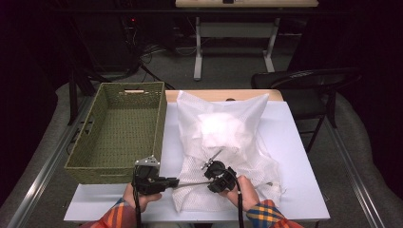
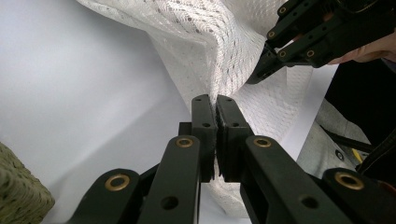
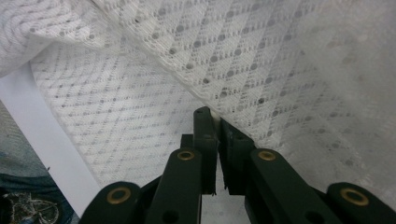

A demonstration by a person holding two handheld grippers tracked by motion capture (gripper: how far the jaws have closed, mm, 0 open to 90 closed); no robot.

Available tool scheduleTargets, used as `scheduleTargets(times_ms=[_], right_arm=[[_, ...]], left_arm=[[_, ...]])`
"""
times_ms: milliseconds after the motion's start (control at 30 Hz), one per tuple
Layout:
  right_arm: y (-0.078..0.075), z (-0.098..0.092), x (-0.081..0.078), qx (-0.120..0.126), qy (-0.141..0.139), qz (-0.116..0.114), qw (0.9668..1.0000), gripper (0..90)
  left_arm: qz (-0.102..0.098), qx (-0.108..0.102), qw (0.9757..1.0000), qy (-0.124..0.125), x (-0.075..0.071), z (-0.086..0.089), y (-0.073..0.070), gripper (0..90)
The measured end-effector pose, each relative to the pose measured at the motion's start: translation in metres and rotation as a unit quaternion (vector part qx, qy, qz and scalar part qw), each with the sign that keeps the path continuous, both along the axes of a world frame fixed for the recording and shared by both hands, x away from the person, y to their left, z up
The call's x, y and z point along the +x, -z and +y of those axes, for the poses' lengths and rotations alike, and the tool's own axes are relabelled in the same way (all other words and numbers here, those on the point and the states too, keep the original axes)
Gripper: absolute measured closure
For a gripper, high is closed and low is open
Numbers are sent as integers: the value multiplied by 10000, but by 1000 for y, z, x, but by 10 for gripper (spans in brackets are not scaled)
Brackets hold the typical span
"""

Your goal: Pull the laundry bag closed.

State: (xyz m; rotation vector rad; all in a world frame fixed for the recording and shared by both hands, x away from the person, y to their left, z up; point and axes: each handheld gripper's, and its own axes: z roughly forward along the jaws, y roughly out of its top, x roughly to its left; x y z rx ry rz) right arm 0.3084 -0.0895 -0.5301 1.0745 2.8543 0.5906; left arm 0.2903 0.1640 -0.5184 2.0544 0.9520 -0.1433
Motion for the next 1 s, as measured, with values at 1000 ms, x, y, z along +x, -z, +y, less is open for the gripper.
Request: scheduleTargets(times_ms=[1000], right_arm=[[-5, -28, -3, -109, 392, 32, 9992, 866]], left_arm=[[-13, 13, 10000, -75, 1, 2, 0, 868]])
